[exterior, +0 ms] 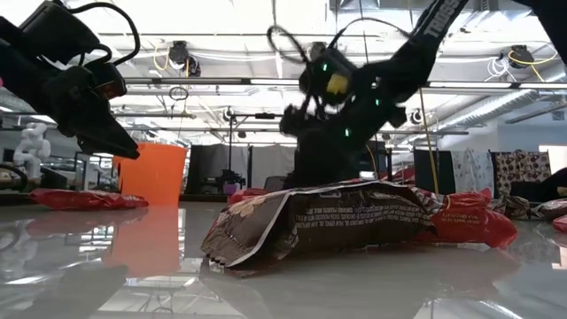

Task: Sort candy by brand, put in halloween buckets
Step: Put the red chocolate bar into the pink bucket

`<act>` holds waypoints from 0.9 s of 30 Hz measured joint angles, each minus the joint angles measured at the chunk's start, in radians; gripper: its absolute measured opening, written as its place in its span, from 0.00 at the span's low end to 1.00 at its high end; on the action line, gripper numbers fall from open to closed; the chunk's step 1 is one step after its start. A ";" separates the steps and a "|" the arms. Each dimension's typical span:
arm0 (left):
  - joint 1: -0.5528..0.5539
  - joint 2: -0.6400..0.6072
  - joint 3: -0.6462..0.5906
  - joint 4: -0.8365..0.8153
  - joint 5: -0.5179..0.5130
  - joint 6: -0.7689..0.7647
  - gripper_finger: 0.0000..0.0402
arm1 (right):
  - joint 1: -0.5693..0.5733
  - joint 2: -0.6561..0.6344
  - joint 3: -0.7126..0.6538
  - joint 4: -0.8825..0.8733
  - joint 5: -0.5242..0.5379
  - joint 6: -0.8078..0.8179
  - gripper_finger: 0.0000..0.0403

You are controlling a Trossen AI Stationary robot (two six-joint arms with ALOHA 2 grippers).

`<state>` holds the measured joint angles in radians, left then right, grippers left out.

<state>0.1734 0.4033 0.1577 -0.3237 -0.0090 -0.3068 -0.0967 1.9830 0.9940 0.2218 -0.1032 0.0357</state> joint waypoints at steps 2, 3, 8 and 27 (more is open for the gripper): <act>0.000 0.000 0.000 0.000 0.000 0.000 0.40 | 0.000 0.014 0.008 0.008 0.000 -0.002 0.53; 0.000 0.000 0.000 0.000 0.000 0.000 0.40 | 0.000 0.020 0.015 0.005 -0.001 -0.004 0.52; 0.000 0.000 0.000 0.000 0.000 0.000 0.40 | 0.007 0.029 0.060 -0.020 0.002 -0.043 0.42; 0.000 0.000 0.000 -0.011 0.000 0.000 0.40 | 0.115 0.029 0.294 -0.062 -0.001 -0.159 0.01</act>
<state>0.1736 0.4034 0.1579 -0.3347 -0.0093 -0.3065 0.0179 2.0125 1.2881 0.1603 -0.1037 -0.1230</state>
